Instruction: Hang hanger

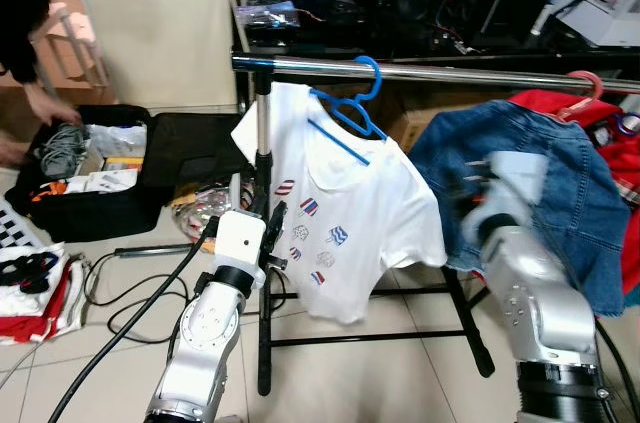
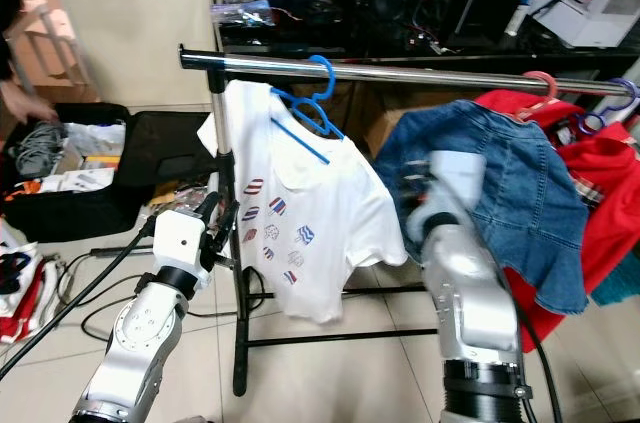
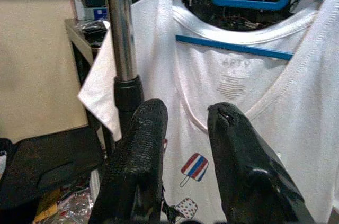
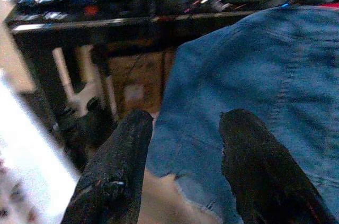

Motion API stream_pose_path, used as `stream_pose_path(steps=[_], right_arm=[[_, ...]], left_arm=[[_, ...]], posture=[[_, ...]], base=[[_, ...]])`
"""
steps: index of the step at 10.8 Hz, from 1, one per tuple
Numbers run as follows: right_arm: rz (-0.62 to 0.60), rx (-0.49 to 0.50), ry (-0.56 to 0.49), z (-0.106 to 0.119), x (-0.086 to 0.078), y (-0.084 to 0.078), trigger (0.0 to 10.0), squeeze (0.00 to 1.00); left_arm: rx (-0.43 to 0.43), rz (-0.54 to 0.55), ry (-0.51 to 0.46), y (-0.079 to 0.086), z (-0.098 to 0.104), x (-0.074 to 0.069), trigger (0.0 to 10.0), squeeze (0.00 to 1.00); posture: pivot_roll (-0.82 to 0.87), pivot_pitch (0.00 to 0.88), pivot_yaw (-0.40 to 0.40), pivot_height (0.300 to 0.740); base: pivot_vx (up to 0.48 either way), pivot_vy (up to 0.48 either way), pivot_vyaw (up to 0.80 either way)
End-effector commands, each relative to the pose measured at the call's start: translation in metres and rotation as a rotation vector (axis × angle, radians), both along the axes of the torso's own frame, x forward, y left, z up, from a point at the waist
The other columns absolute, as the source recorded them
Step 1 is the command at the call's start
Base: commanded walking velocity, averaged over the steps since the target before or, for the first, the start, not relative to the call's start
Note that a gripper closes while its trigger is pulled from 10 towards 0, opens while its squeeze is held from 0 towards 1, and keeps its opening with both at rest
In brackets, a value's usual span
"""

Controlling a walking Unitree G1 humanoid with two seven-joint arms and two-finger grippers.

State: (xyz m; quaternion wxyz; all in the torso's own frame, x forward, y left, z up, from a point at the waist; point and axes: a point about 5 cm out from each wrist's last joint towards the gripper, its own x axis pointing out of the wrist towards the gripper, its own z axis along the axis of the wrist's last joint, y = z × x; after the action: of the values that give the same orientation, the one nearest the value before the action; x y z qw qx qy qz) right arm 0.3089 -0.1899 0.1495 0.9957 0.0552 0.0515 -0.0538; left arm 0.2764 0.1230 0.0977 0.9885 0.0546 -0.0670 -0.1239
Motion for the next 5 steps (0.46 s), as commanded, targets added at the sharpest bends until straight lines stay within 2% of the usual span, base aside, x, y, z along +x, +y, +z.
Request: stream_pose_path(steps=[1,2,4,5], right_arm=[[-0.033,0.002,-0.052,0.002,0.000,-0.006,10.0,0.00],[-0.013,-0.029,-0.112,-0.003,-0.002,-0.002,10.0,0.00],[0.094,-0.050,-0.137,-0.032,-0.016,0.019,10.0,0.00],[0.100,-0.060,-0.154,-0.038,-0.021,0.022,10.0,0.00]], left_arm=[[-0.038,0.012,0.004,-0.004,0.001,0.003,10.0,0.00],[-0.074,0.040,0.011,-0.003,0.002,0.005,10.0,0.00],[-0.120,0.071,0.017,-0.002,0.004,0.010,10.0,0.00],[-0.133,0.086,0.024,0.000,0.002,0.010,10.0,0.00]], posture=[[0.16,0.072,-0.085,0.740],[0.15,0.069,-0.085,0.740],[0.15,0.074,-0.094,0.740],[0.15,0.077,-0.093,0.740]], base=[[0.000,0.000,0.00],[0.000,0.000,0.00],[0.000,0.000,0.00],[0.000,0.000,0.00]])
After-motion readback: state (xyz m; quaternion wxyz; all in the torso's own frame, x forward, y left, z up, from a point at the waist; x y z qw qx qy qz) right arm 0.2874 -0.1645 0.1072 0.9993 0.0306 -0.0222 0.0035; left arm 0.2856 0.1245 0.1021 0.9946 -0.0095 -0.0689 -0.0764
